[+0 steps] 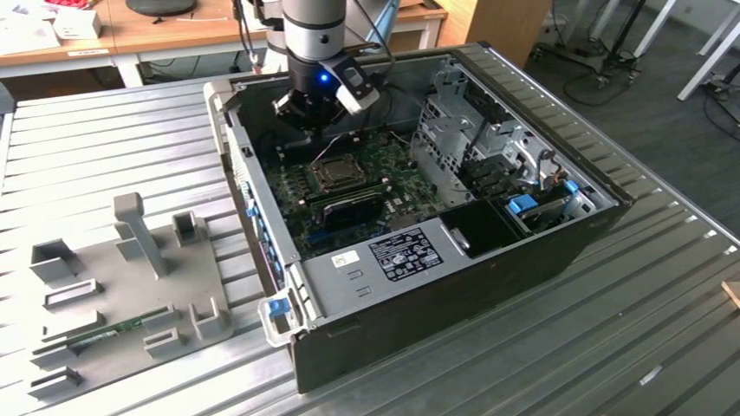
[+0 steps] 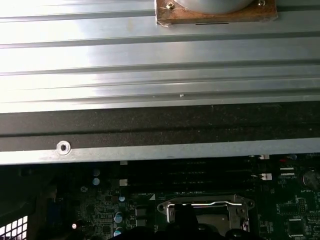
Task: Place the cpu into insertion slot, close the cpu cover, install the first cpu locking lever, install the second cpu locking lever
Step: 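Install the first cpu locking lever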
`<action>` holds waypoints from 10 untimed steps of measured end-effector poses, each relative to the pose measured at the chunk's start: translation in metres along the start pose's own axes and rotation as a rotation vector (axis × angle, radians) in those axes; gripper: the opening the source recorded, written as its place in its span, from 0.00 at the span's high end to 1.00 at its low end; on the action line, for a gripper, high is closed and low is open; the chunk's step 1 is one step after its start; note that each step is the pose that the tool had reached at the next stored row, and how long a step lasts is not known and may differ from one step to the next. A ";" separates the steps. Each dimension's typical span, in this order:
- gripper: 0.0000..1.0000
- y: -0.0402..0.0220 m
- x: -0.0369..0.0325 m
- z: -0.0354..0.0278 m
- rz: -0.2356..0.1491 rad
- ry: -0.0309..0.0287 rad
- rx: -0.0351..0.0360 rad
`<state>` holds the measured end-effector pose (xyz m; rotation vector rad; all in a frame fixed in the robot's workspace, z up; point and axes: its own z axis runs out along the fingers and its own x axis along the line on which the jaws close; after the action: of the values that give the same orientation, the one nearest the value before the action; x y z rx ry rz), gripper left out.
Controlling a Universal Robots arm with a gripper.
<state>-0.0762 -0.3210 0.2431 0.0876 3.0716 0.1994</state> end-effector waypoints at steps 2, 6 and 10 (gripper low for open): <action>0.89 0.0003 -0.0006 0.0009 0.000 0.0000 0.0000; 0.89 0.0008 -0.0019 0.0036 0.000 0.0002 -0.0032; 0.89 0.0009 -0.0035 0.0051 0.001 0.0009 -0.0146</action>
<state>-0.0723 -0.3196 0.2383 0.0884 3.0705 0.2220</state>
